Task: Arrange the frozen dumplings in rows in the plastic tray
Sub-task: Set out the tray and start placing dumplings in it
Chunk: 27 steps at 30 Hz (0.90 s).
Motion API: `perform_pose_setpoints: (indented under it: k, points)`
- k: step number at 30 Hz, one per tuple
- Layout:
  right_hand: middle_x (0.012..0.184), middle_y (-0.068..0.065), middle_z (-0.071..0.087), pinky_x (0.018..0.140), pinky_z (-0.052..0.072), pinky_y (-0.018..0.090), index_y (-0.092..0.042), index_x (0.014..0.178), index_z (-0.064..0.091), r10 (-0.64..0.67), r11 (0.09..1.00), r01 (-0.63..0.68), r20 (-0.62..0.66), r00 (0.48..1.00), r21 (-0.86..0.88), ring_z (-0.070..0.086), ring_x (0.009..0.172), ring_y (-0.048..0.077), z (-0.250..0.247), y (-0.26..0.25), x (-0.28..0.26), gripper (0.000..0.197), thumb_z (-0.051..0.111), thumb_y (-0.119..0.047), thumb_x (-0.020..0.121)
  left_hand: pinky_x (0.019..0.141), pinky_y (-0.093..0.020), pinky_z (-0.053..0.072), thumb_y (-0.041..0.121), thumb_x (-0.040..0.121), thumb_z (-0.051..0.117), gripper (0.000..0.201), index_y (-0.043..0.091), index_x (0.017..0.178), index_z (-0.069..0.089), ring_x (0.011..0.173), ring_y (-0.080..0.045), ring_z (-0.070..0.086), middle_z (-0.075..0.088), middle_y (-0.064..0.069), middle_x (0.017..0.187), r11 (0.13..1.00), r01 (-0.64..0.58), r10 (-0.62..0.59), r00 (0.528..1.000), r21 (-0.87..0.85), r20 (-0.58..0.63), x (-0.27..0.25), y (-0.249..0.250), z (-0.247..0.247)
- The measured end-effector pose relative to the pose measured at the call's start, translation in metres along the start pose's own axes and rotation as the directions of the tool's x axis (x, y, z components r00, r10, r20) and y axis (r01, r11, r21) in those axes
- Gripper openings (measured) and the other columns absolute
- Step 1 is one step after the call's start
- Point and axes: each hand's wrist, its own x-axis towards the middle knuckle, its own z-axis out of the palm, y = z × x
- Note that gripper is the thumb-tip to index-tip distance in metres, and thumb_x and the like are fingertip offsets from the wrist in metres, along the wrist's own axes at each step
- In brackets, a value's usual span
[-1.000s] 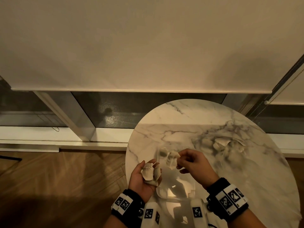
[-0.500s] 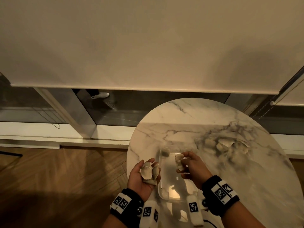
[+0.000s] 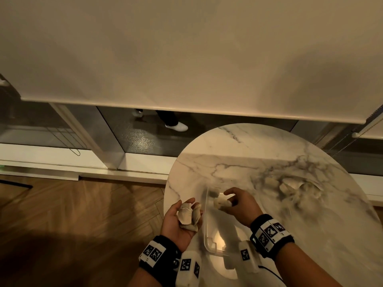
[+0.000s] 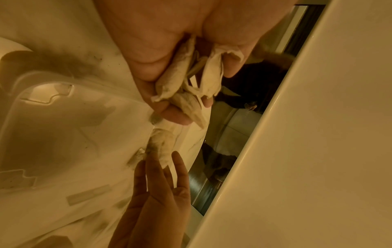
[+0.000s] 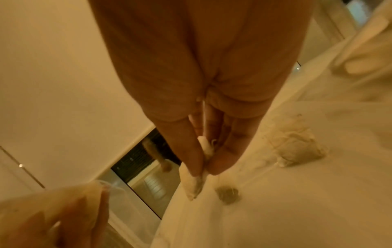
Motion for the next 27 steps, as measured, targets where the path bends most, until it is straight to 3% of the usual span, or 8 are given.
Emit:
perform_pose_setpoints:
  k: [2, 6, 11, 14, 17, 21, 23, 27]
  points:
    - [0.087, 0.007, 0.071, 0.055, 0.048, 0.009, -0.024, 0.106, 0.064, -0.016, 0.999, 0.016, -0.013, 1.000, -0.034, 0.065, 0.072, 0.012, -0.001, 0.000, 0.001, 0.040, 0.087, -0.018, 0.073, 0.070, -0.025, 0.032, 0.038, 0.083, 0.057, 0.038, 0.009, 0.102, 0.073, 0.080, -0.023, 0.063, 0.070, -0.011, 0.097, 1.000, 0.001, -0.001, 1.000, 0.002, -0.004, 0.002, 0.002, -0.002]
    - [0.092, 0.009, 0.067, 0.052, 0.056, 0.025, -0.023, 0.098, 0.065, 0.019, 1.000, -0.019, 0.005, 1.000, 0.011, 0.066, 0.071, 0.021, 0.001, 0.003, 0.006, 0.030, 0.080, -0.008, 0.077, 0.076, -0.022, 0.016, 0.038, 0.082, 0.059, 0.036, 0.009, 0.096, 0.076, 0.081, -0.023, 0.063, 0.070, -0.010, 0.097, 1.000, 0.009, -0.009, 1.000, 0.003, -0.018, 0.005, 0.004, -0.008]
    - [0.082, 0.011, 0.069, 0.050, 0.050, 0.025, -0.017, 0.100, 0.067, 0.058, 0.969, -0.066, 0.041, 0.997, 0.238, 0.064, 0.064, 0.014, 0.002, 0.006, 0.008, 0.017, 0.073, -0.009, 0.086, 0.072, -0.025, 0.032, 0.036, 0.081, 0.060, 0.035, 0.007, 0.095, 0.075, 0.072, -0.023, 0.063, 0.069, -0.012, 0.094, 1.000, 0.002, -0.002, 1.000, -0.015, -0.013, 0.007, 0.006, -0.007]
    - [0.070, 0.007, 0.071, 0.054, 0.050, 0.027, -0.010, 0.101, 0.065, 0.062, 0.899, -0.075, 0.045, 0.997, 0.432, 0.065, 0.063, 0.015, 0.002, 0.005, 0.005, 0.023, 0.078, -0.006, 0.082, 0.072, -0.021, 0.021, 0.037, 0.081, 0.060, 0.035, 0.009, 0.092, 0.077, 0.071, -0.021, 0.063, 0.068, -0.010, 0.095, 1.000, 0.016, -0.016, 1.000, -0.007, -0.014, 0.009, 0.007, -0.009]
    - [0.068, 0.011, 0.069, 0.054, 0.050, 0.029, -0.005, 0.089, 0.058, 0.026, 0.862, -0.041, 0.037, 0.999, 0.506, 0.064, 0.063, 0.019, 0.002, 0.003, 0.004, 0.022, 0.078, -0.003, 0.081, 0.076, -0.023, 0.017, 0.038, 0.083, 0.059, 0.035, 0.010, 0.092, 0.078, 0.072, -0.020, 0.064, 0.069, -0.010, 0.097, 1.000, 0.028, -0.027, 0.999, 0.011, -0.026, 0.011, 0.007, -0.012]
    - [0.074, 0.011, 0.071, 0.061, 0.058, 0.031, 0.000, 0.080, 0.065, -0.008, 0.950, 0.004, 0.012, 1.000, 0.313, 0.067, 0.065, 0.022, 0.001, 0.008, 0.011, 0.016, 0.080, -0.004, 0.079, 0.066, -0.019, 0.029, 0.037, 0.083, 0.059, 0.035, 0.009, 0.098, 0.075, 0.070, -0.022, 0.064, 0.068, -0.010, 0.097, 0.999, 0.035, -0.035, 0.999, 0.001, -0.035, 0.011, 0.007, -0.007]
    - [0.079, 0.006, 0.072, 0.062, 0.059, 0.030, -0.008, 0.079, 0.070, -0.027, 0.988, 0.027, -0.004, 1.000, 0.154, 0.069, 0.065, 0.021, 0.002, 0.013, 0.017, 0.010, 0.081, -0.010, 0.080, 0.065, -0.021, 0.036, 0.036, 0.083, 0.059, 0.035, 0.008, 0.098, 0.074, 0.071, -0.022, 0.064, 0.069, -0.011, 0.097, 0.999, 0.034, -0.034, 0.998, -0.007, -0.048, 0.011, 0.006, -0.005]
    - [0.076, -0.012, 0.071, 0.062, 0.049, 0.015, -0.031, 0.075, 0.071, -0.131, 0.971, 0.125, -0.017, 0.991, -0.206, 0.066, 0.065, 0.002, 0.003, 0.016, 0.027, 0.014, 0.073, -0.022, 0.086, 0.074, -0.023, 0.017, 0.037, 0.083, 0.060, 0.035, 0.010, 0.094, 0.077, 0.080, -0.020, 0.060, 0.069, -0.009, 0.098, 0.999, 0.037, -0.036, 0.998, 0.008, -0.053, 0.007, 0.006, -0.004]
